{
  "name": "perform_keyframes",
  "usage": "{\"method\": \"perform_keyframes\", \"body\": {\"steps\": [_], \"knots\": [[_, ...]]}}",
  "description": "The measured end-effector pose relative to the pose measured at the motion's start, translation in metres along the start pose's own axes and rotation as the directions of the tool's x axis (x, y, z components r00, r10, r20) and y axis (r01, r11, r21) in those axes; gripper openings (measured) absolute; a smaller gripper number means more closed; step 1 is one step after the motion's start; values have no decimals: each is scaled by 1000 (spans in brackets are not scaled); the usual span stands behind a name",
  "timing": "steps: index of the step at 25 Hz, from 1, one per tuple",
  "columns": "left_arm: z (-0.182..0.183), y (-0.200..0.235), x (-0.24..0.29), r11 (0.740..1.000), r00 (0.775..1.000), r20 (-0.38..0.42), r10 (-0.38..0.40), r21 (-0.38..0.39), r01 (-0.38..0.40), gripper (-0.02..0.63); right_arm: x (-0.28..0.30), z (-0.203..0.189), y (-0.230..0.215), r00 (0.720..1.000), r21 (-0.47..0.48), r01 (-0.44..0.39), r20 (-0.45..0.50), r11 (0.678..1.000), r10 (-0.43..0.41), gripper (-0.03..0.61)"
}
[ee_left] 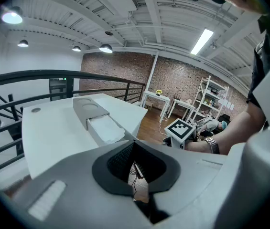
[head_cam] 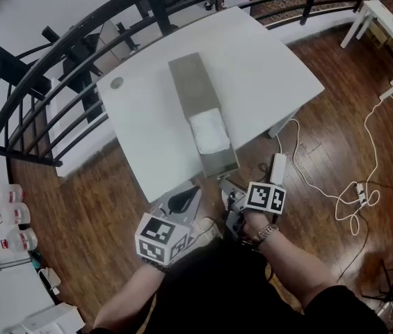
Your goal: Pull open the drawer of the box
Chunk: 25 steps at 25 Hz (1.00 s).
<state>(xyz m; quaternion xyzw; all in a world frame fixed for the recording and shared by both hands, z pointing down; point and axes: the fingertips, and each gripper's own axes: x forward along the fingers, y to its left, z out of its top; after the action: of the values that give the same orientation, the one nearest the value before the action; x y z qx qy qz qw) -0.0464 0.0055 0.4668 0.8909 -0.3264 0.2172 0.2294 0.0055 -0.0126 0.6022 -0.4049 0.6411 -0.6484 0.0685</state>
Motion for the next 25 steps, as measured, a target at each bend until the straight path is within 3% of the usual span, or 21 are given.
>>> {"method": "perform_keyframes", "body": {"steps": [8,25], "knots": [[1,-2,0,1000,1000,8,-6,-1,6,11,-2,2,4,1000,-19,0,21,1000,1,117],[17,-13,-13,999,996,77,-47,25,45,11,-41,4,3,992,-81,89,94,993,-82,118]]}}
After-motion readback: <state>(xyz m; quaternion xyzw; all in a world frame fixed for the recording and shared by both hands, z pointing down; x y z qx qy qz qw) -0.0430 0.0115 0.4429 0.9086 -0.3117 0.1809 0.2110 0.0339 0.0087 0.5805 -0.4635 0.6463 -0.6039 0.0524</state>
